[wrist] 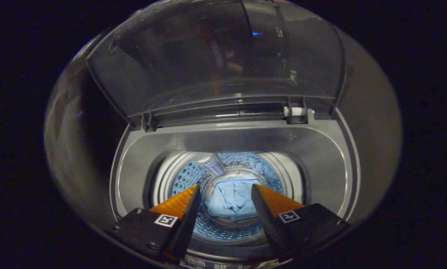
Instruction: Put the clothes into the washing machine and then close the washing machine lid.
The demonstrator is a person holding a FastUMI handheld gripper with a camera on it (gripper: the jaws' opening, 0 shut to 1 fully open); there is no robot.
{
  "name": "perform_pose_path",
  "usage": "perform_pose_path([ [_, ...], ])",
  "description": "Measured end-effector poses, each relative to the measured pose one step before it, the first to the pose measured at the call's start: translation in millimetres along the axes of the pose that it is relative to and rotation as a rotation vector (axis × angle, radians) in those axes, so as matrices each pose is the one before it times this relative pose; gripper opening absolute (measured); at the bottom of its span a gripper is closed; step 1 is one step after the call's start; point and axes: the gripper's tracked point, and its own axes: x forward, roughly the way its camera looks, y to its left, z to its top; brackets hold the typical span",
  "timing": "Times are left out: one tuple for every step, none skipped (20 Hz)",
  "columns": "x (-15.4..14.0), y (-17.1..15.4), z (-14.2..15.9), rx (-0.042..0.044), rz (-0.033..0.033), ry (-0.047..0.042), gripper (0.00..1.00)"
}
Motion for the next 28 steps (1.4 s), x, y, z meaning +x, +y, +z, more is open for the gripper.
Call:
perform_pose_path([
  [-6.22, -0.32, -2.41, -0.00099, -0.01086, -0.00447, 0.89],
  [-5.99, 3.51, -2.74, 0.00083, -0.00302, -0.00250, 0.94],
  [-6.94, 1.44, -1.22, -0.00055, 0.00044, 0.00085, 1.00],
  [-6.10, 1.40, 0.30, -0.00010, -0.00783, -0.01082, 1.00],
  [-5.96, 0.26, 1.16, -0.01271, -0.01858, -0.01797, 0.98],
  [-8.85, -2.83, 3.41, -0.01546, -0.03672, -0.02706, 0.98],
  [-11.19, -1.77, 3.26, -0.01474, -0.02884, -0.02003, 0.98],
  [-9.41, 2.65, 6.45, -0.00352, -0.00406, -0.03027, 0.98],
  [-10.60, 6.39, 4.49, 0.00463, 0.00752, -0.02800, 0.98],
  [-10.52, 4.43, 8.23, 0.01065, 0.00352, -0.03377, 0.99],
  [-7.48, 0.30, 8.80, 0.01116, -0.00916, -0.03751, 0.98],
  [-9.08, 1.29, 9.43, 0.00519, -0.01173, -0.03532, 0.98],
  [-5.32, -1.40, 10.28, 0.00057, -0.01062, -0.04043, 0.98],
  [-9.53, 2.14, 13.35, -0.00426, -0.01162, -0.04153, 0.98],
  [-9.85, 2.39, 15.58, -0.00844, -0.01271, -0.05362, 0.98],
  [-5.67, 0.74, 15.51, -0.01230, -0.00976, -0.04931, 0.98],
  [-5.60, 0.78, 15.44, -0.00915, -0.00651, -0.05265, 0.98],
  [-5.11, 1.67, 17.52, -0.00821, -0.00072, -0.05856, 0.98],
  [-4.07, 2.75, 20.16, -0.00599, -0.00341, -0.06679, 0.98],
  [-1.64, 2.58, 19.82, -0.00510, 0.00032, -0.06136, 0.97],
  [-3.31, 5.99, 18.66, -0.00743, 0.02847, -0.05367, 0.97],
  [-0.12, 9.98, 17.01, -0.00478, 0.04373, -0.04716, 0.97],
  [-1.21, 5.94, 16.64, -0.01520, 0.02631, -0.05214, 0.97],
  [4.74, -1.89, 14.85, -0.02726, -0.00428, -0.04564, 0.97],
  [8.57, -8.22, 12.41, -0.02778, -0.02724, -0.03334, 0.97],
  [7.62, -7.87, 13.28, -0.00944, -0.03140, -0.02580, 0.97],
  [7.26, -5.96, 12.17, 0.01153, -0.01492, -0.02753, 0.97],
  [3.26, 5.33, -0.76, 0.03023, -0.00529, -0.02856, 0.97],
])
